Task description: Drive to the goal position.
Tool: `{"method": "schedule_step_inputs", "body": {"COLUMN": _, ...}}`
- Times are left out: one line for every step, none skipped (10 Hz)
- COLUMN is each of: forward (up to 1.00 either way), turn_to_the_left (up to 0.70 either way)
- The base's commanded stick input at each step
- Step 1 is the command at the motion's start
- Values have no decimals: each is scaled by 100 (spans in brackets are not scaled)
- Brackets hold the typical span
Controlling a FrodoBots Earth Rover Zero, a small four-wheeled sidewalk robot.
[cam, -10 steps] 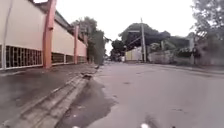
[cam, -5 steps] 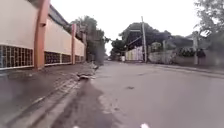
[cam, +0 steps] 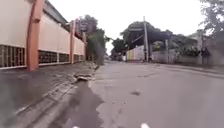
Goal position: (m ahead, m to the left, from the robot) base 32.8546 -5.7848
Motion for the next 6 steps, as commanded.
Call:
{"method": "schedule_step_inputs", "body": {"forward": 85, "turn_to_the_left": 0}}
{"method": "schedule_step_inputs", "body": {"forward": 85, "turn_to_the_left": 0}}
{"method": "schedule_step_inputs", "body": {"forward": 85, "turn_to_the_left": 0}}
{"method": "schedule_step_inputs", "body": {"forward": 85, "turn_to_the_left": 0}}
{"method": "schedule_step_inputs", "body": {"forward": 85, "turn_to_the_left": 0}}
{"method": "schedule_step_inputs", "body": {"forward": 85, "turn_to_the_left": 0}}
